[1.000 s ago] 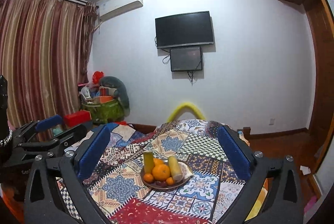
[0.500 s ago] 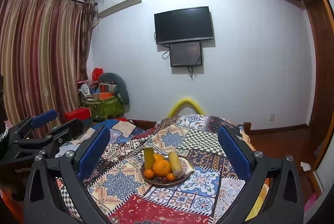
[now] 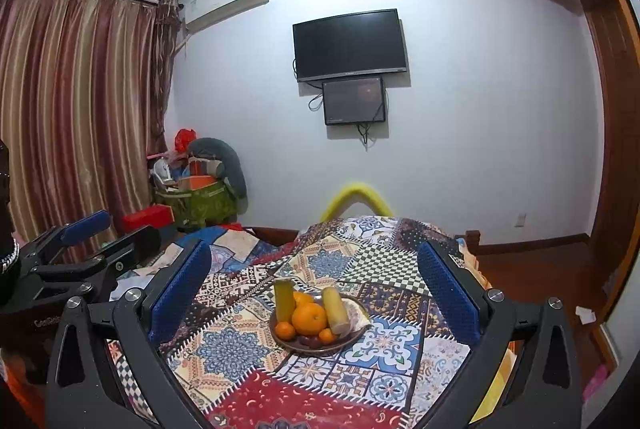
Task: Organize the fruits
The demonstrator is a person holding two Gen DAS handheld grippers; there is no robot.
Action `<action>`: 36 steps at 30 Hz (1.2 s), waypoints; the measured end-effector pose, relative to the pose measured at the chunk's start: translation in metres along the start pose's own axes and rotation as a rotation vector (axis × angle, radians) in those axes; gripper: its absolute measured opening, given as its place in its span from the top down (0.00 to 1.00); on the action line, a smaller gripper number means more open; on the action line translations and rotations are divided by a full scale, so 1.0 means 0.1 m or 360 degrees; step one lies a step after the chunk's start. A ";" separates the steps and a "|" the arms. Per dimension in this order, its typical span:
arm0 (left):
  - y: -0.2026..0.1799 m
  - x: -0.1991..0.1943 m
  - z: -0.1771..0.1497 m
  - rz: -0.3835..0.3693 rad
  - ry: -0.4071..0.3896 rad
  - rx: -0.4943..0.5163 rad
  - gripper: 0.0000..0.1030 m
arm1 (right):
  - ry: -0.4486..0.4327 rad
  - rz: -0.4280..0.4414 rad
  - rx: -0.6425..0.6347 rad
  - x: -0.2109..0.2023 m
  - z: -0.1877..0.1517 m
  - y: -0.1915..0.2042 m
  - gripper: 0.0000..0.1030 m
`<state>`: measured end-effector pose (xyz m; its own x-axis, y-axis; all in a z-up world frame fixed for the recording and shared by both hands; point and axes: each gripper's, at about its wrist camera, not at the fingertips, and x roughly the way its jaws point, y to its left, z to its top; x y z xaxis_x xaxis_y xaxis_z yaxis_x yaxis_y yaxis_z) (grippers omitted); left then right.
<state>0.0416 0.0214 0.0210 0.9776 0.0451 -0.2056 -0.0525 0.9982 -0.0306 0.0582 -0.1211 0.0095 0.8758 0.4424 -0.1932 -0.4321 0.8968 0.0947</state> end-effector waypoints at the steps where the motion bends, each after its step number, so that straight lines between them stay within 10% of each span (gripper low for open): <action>1: 0.00 0.00 0.00 -0.0001 0.0001 -0.0001 0.01 | -0.0001 0.0001 0.0001 0.00 0.00 0.00 0.00; 36: 0.01 0.00 0.03 -0.0047 0.0020 -0.0006 0.01 | 0.0008 -0.0002 0.0003 -0.02 0.03 0.00 0.00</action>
<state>0.0424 0.0226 0.0235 0.9760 0.0152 -0.2171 -0.0246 0.9989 -0.0406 0.0570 -0.1220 0.0130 0.8752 0.4413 -0.1981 -0.4307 0.8974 0.0961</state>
